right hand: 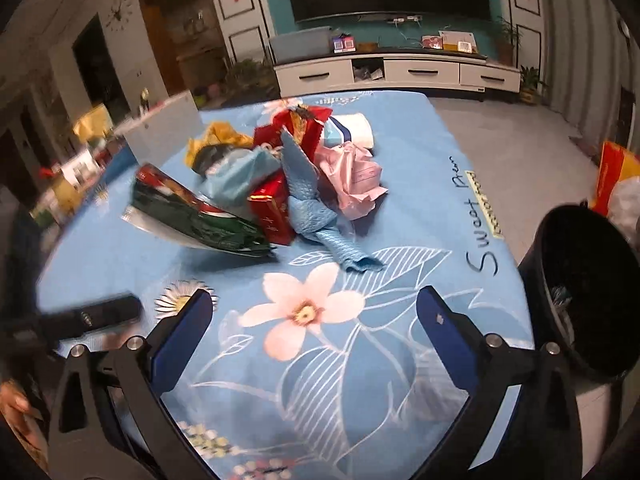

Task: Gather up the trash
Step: 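Grasp the blue cloth with the right tool while the left tool grasps the dark plastic bag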

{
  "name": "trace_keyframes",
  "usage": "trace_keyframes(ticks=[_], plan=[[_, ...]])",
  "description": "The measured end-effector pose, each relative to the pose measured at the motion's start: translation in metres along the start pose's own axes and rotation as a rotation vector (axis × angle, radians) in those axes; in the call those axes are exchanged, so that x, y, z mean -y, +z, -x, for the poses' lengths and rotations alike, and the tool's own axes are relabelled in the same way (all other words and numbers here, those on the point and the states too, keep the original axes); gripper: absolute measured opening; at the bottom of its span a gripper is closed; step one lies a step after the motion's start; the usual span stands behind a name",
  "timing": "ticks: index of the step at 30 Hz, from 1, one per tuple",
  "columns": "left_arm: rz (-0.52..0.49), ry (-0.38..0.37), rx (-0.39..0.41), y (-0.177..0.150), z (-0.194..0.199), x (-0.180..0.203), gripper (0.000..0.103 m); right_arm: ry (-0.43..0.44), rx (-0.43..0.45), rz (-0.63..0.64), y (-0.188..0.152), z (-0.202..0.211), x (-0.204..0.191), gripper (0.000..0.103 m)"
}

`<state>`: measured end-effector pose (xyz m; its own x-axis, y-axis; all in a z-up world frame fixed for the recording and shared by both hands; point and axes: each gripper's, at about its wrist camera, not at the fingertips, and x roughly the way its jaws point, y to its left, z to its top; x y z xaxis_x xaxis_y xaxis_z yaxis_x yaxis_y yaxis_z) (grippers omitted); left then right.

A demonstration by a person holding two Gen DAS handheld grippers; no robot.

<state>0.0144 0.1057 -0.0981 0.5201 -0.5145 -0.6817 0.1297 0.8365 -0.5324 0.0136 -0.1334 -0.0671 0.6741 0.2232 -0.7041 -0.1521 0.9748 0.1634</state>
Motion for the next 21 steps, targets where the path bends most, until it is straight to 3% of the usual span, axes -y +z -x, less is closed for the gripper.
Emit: trace_keyframes(ticks=[4,9,16,18,19,20,21], plan=[[0.041,-0.051,0.044,0.022,-0.01,0.008,0.1,-0.063,-0.033,0.026,0.011,-0.021,0.003,0.1],[0.068,-0.043,0.075,0.043,-0.03,0.022,0.1,-0.006,-0.073,0.008,0.021,-0.048,0.01,0.098],[0.103,0.016,0.088,0.058,-0.051,0.025,0.1,0.034,-0.128,-0.027,0.029,-0.08,0.019,0.067],[0.109,0.025,0.097,0.059,-0.052,0.024,0.095,0.042,-0.138,-0.027,0.029,-0.086,0.019,0.059],[0.114,0.027,0.098,0.058,-0.052,0.021,0.083,0.04,-0.137,-0.021,0.029,-0.087,0.018,0.053],[0.122,0.027,0.095,0.058,-0.053,0.018,0.068,0.041,-0.134,-0.011,0.028,-0.087,0.017,0.041],[0.128,0.031,0.091,0.059,-0.054,0.014,0.062,0.046,-0.136,-0.002,0.027,-0.087,0.016,0.035]])
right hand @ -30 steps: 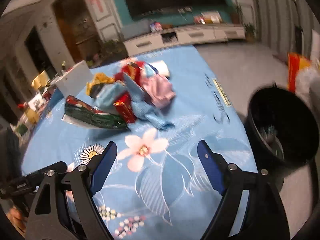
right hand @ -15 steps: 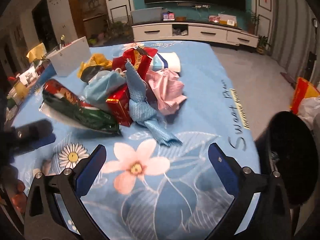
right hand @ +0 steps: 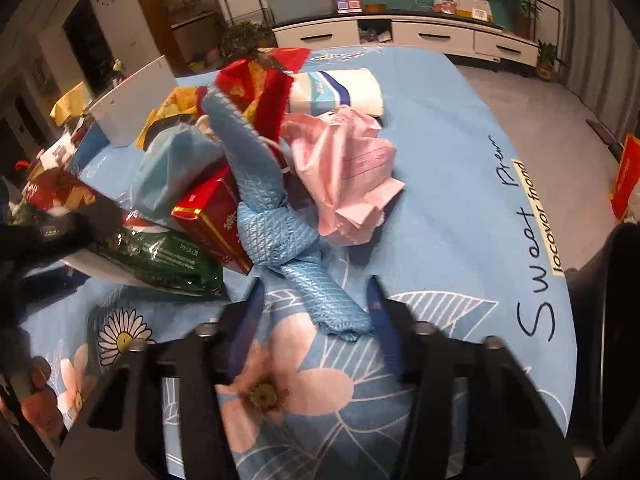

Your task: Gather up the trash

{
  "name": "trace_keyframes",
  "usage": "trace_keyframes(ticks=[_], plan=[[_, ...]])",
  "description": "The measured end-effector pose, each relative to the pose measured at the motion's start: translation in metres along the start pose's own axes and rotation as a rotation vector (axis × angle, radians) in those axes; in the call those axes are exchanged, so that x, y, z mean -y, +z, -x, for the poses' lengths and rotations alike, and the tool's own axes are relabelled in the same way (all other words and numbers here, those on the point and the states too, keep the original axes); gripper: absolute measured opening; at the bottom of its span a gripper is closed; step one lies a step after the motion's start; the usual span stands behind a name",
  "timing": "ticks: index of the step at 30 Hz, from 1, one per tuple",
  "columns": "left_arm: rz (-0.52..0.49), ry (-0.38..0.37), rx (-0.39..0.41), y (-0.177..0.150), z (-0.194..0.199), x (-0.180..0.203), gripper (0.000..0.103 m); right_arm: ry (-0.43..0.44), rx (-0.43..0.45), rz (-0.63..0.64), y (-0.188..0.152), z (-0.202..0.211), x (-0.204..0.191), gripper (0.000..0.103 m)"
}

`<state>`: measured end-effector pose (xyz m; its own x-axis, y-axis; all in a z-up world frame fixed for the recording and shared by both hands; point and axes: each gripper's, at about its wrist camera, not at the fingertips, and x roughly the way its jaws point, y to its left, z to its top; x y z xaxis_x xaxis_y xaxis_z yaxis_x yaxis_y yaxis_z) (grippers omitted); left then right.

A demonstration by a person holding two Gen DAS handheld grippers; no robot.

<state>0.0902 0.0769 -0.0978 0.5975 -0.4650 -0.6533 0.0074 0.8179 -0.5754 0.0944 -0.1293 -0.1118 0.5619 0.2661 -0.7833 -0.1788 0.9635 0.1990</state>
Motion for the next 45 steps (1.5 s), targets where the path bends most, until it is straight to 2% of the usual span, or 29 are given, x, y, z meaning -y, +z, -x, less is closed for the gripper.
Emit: trace_keyframes(ticks=[1,3,4,5,11,21,25,27,28,29,34,37,40,42,43,44,45], plan=[[0.009,0.002,-0.007,0.0,-0.001,-0.003,0.052,0.002,-0.004,0.002,0.0,-0.001,0.0,0.03],[0.022,-0.012,-0.011,0.0,0.002,-0.009,0.047,0.011,-0.012,0.017,-0.002,0.0,-0.004,0.017],[0.023,-0.014,-0.01,-0.001,0.004,-0.011,0.041,0.018,-0.017,0.026,-0.004,0.001,-0.006,0.011],[0.022,-0.014,-0.009,-0.001,0.006,-0.012,0.037,0.022,-0.018,0.029,-0.006,0.002,-0.008,0.008],[-0.004,-0.029,0.0,-0.009,0.033,-0.015,0.034,0.051,0.017,0.014,-0.022,0.026,-0.017,0.005],[-0.15,-0.066,0.024,-0.033,0.084,-0.002,0.034,0.075,0.131,-0.015,-0.049,0.099,-0.015,0.004],[-0.153,-0.051,0.009,-0.036,0.086,-0.005,0.035,0.086,0.169,-0.028,-0.053,0.115,-0.013,0.004],[-0.177,-0.036,-0.025,-0.037,0.081,-0.003,0.043,0.09,0.181,-0.026,-0.052,0.12,-0.013,0.004],[-0.172,-0.023,-0.026,-0.039,0.081,-0.005,0.055,0.092,0.185,-0.025,-0.053,0.121,-0.012,0.004],[-0.172,-0.01,-0.03,-0.04,0.079,-0.007,0.06,0.095,0.188,-0.027,-0.054,0.122,-0.013,0.004],[-0.139,0.04,-0.091,-0.048,0.067,-0.022,0.06,0.114,0.19,-0.024,-0.057,0.124,-0.014,0.004],[-0.115,0.031,-0.129,-0.055,0.06,-0.027,0.069,0.12,0.191,-0.033,-0.058,0.124,-0.013,0.004],[-0.116,0.028,-0.144,-0.061,0.053,-0.023,0.07,0.125,0.188,-0.034,-0.059,0.122,-0.012,0.004],[-0.107,0.031,-0.142,-0.062,0.049,-0.023,0.065,0.126,0.184,-0.032,-0.06,0.121,-0.012,0.004],[-0.101,0.032,-0.148,-0.062,0.048,-0.023,0.042,0.127,0.184,-0.031,-0.06,0.121,-0.012,0.004],[-0.094,0.016,-0.162,-0.063,0.046,-0.023,0.023,0.126,0.183,-0.032,-0.06,0.121,-0.012,0.004],[-0.093,0.007,-0.164,-0.063,0.046,-0.023,0.023,0.126,0.184,-0.034,-0.06,0.122,-0.011,0.004]])
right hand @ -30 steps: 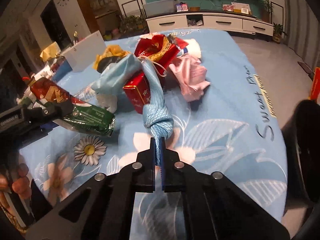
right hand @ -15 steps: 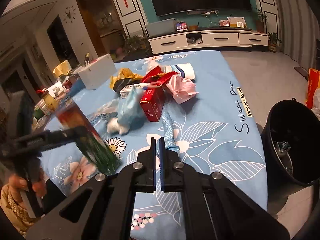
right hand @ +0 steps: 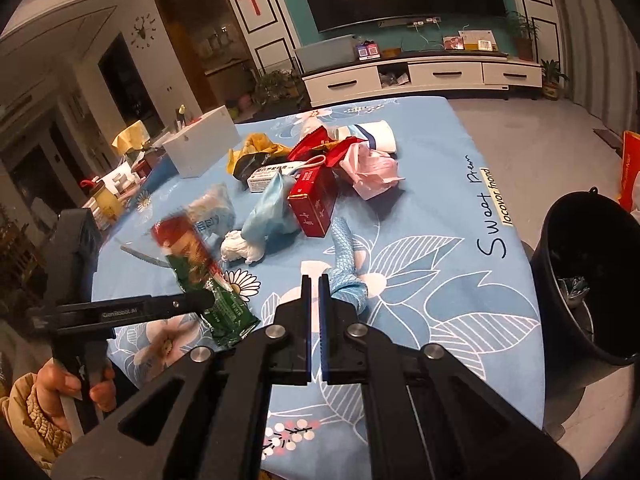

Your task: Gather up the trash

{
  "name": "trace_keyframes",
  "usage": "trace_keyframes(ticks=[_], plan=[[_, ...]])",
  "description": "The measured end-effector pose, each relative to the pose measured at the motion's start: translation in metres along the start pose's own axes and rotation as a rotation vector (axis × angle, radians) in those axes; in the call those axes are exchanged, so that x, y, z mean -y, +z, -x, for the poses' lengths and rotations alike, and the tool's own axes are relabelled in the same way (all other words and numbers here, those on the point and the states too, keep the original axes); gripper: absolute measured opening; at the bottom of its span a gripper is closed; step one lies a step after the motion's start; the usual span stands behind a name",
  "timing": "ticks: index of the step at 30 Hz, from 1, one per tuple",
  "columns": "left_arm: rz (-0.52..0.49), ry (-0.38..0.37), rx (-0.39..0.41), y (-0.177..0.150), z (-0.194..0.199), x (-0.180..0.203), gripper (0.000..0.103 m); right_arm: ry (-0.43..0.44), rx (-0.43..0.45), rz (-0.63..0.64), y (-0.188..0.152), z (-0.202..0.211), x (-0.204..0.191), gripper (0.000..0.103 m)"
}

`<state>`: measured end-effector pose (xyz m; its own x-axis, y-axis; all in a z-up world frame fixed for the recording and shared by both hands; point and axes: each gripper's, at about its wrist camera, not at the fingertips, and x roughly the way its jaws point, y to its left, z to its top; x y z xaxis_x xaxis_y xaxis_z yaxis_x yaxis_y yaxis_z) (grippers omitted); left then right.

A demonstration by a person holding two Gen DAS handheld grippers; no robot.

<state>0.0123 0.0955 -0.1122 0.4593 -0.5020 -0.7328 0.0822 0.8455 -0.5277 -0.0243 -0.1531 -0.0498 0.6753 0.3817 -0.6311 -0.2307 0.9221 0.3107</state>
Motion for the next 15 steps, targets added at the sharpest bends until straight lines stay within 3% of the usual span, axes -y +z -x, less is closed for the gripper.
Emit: trace_keyframes(ticks=[2,4,10,12,13,14,15], plan=[[-0.016,0.017,0.016,-0.001,0.003,0.002,0.019,0.003,0.004,-0.003,0.0,0.001,0.002,0.004],[-0.02,-0.001,0.023,-0.001,0.007,0.001,0.008,0.004,0.01,-0.013,0.0,0.002,0.004,0.004],[-0.085,0.008,0.061,-0.001,0.02,0.019,0.008,0.019,0.017,-0.031,0.0,0.003,0.012,0.002],[-0.106,0.011,0.072,0.001,0.022,0.025,0.008,0.046,0.009,-0.031,0.0,0.001,0.015,0.007],[-0.11,0.013,0.074,0.001,0.023,0.027,0.008,0.055,0.013,-0.036,0.001,-0.001,0.016,0.025],[-0.12,0.01,0.075,0.002,0.023,0.03,0.008,0.061,0.01,-0.042,0.001,-0.006,0.018,0.053],[-0.126,0.011,0.077,0.003,0.024,0.031,0.008,0.054,0.012,-0.053,0.002,-0.009,0.02,0.061]])
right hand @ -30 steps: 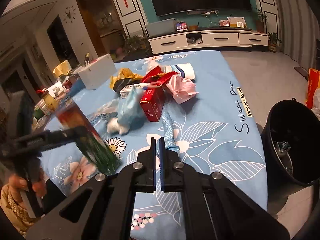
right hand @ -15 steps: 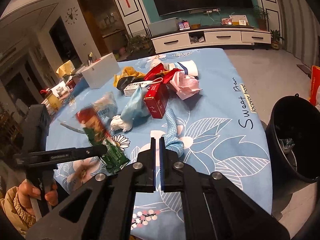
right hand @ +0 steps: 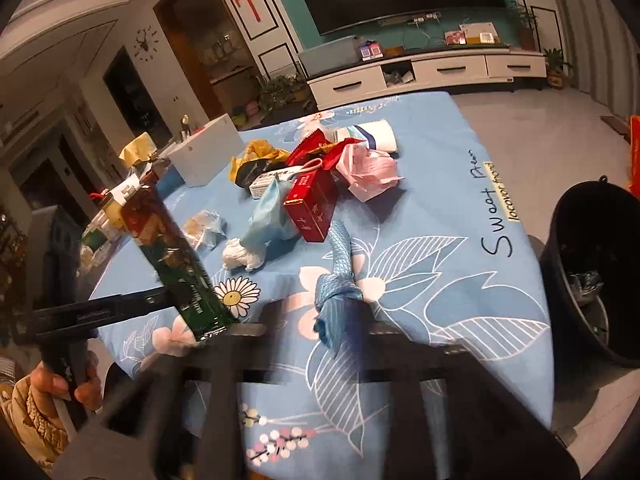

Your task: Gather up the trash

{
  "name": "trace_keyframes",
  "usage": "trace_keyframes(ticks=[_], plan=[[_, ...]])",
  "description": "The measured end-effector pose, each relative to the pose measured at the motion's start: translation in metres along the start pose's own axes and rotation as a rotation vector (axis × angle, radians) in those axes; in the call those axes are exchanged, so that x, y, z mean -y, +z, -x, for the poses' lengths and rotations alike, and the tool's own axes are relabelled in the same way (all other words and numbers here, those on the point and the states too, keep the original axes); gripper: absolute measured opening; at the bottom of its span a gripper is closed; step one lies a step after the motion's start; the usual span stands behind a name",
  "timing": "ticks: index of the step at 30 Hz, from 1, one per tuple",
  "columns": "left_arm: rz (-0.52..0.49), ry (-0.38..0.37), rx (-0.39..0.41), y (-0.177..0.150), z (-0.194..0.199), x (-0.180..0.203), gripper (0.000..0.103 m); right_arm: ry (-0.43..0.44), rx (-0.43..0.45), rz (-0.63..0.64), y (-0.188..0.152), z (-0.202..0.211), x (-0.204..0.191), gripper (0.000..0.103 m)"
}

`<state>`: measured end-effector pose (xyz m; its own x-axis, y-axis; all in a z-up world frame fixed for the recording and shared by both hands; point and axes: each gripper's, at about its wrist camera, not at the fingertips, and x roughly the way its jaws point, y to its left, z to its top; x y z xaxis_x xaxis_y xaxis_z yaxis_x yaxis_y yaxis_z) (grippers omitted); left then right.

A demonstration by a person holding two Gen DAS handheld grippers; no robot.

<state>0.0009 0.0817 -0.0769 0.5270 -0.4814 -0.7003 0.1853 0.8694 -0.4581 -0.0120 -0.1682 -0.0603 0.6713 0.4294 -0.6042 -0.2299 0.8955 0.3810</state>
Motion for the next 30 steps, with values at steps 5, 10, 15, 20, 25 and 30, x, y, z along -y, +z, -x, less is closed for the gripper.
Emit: trace_keyframes(ticks=[5,10,15,20,25,30], plan=[[-0.015,0.006,-0.004,0.004,0.001,0.005,0.008,-0.02,-0.07,-0.008,0.001,-0.033,0.006,0.063],[-0.025,0.012,-0.006,0.006,0.0,0.008,0.008,-0.049,-0.125,0.015,-0.008,-0.051,0.005,0.02],[-0.06,0.005,-0.005,0.009,-0.002,0.019,0.008,-0.055,-0.04,-0.023,-0.008,-0.02,0.015,0.017],[-0.151,-0.036,-0.005,0.019,-0.01,0.058,0.008,-0.106,0.075,-0.066,-0.007,0.034,0.039,0.017],[-0.256,-0.093,-0.014,0.027,-0.032,0.109,0.008,-0.18,0.152,-0.131,-0.01,0.07,0.073,0.017],[-0.335,-0.146,-0.046,0.028,-0.06,0.157,0.008,-0.266,0.215,-0.202,-0.018,0.099,0.109,0.017]])
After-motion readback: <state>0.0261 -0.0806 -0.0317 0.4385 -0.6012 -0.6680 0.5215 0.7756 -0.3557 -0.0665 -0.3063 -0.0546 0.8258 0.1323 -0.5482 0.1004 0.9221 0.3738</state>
